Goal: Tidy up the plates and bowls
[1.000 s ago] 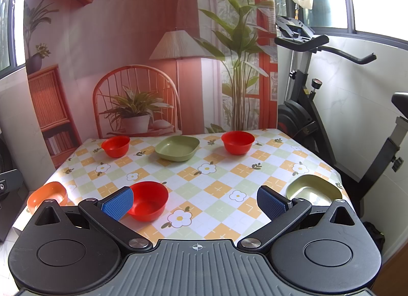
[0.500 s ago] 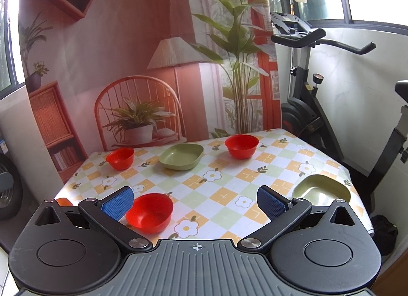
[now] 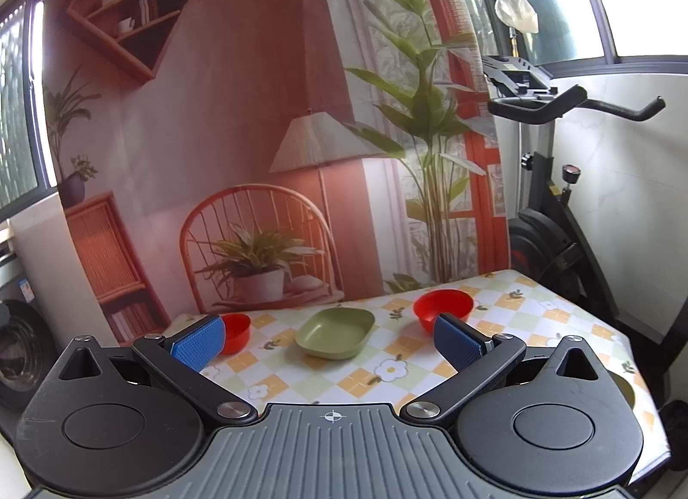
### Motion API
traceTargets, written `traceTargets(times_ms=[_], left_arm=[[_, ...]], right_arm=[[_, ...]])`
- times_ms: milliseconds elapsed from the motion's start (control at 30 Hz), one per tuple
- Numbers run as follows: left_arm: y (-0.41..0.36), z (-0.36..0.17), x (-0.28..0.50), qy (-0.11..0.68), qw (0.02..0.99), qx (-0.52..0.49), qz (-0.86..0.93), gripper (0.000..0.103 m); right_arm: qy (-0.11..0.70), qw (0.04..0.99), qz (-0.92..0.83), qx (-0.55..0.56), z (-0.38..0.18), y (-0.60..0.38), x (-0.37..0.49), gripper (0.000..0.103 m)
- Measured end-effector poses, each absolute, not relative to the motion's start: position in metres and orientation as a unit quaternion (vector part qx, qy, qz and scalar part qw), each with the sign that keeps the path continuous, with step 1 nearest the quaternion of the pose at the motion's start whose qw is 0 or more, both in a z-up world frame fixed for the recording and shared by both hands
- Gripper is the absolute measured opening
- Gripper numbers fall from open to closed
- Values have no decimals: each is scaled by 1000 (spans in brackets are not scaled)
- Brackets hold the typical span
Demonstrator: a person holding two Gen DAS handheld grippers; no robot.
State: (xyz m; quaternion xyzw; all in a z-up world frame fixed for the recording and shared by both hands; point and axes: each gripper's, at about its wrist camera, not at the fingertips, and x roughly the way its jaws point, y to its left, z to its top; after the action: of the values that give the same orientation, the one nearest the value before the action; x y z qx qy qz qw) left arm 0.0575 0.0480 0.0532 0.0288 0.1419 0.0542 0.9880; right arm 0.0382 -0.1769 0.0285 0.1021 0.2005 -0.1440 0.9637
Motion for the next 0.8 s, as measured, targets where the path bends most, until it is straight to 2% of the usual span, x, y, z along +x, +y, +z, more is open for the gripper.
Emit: traceTargets(times_ms=[200, 467, 600, 733, 800], left_arm=[[59, 38, 84, 179, 981, 46, 60, 102], [86, 10, 113, 229, 970, 42, 75, 100], [107, -5, 124, 249, 964, 39, 88, 94], [136, -20, 137, 268, 957, 24, 109, 94], [150, -28, 143, 281, 953, 15, 116, 93]], right_arm=[[198, 967, -104, 119, 13, -168, 77, 103], [247, 963, -53, 91, -25, -129, 140, 103], [282, 956, -36, 71, -48, -100, 173, 103], [315, 947, -4, 57, -76, -71, 205, 100], [326, 944, 5, 53, -88, -58, 220, 95]])
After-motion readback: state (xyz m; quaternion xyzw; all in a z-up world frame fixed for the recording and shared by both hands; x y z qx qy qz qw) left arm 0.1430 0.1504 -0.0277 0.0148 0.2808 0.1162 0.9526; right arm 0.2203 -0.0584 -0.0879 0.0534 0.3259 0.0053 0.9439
